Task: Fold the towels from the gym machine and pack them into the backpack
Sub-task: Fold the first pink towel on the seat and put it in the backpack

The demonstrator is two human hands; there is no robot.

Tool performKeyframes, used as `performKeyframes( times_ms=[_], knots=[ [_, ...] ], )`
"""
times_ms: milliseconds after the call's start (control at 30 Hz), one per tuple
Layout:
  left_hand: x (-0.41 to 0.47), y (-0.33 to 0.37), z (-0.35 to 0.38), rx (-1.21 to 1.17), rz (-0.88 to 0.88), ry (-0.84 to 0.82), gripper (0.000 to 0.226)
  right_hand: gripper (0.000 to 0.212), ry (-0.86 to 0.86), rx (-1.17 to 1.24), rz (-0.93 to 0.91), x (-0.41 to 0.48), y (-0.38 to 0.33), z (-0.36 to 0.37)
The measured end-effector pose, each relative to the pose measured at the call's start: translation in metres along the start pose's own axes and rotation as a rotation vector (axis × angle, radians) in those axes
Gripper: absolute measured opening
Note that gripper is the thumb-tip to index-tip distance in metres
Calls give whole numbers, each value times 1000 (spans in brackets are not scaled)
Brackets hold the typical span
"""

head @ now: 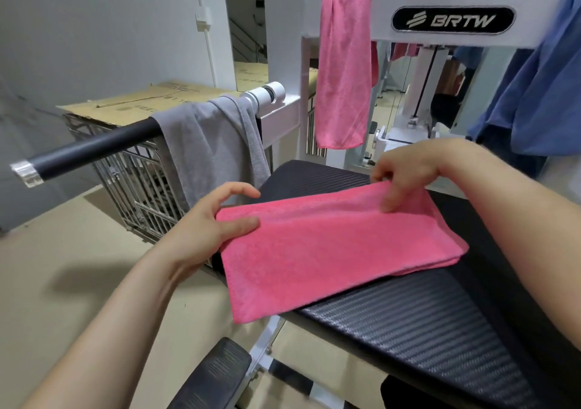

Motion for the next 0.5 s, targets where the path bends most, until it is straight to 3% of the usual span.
performKeyframes(
  times_ms=[67, 133, 267, 333, 367, 433, 500],
  knots=[
    [-13, -6, 1, -16, 27, 15, 18, 17, -55, 29, 49, 5, 3, -11],
    [-31, -12, 9, -54, 22, -24, 10, 18, 49, -9, 89, 17, -2, -28],
    [-68, -24, 41, -148, -62, -171, 20, 23, 587, -440, 78, 45, -60, -46],
    [-82, -32, 54, -171, -71, -227, 32, 31, 822, -529, -58, 40, -107, -29],
    [-87, -39, 57, -149, -75, -245, 44, 36, 851, -514, -153, 34, -125, -16],
    [-93, -53, 59, -47, -54, -206, 64, 43, 675, -264, -295, 15, -144, 17],
    [-93, -59, 53, 227, 178, -5, 69, 54, 372, -69, -334, -3, -147, 59]
  ],
)
Point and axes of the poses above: each hand's wrist, its own x-axis towards the middle knuckle, its own z-axis out of the palm, y = z × x, the point moved 4 cm from there along x, towards the middle knuckle, and after that the axes turned 8 degrees about -z, right-handed, at the moved point
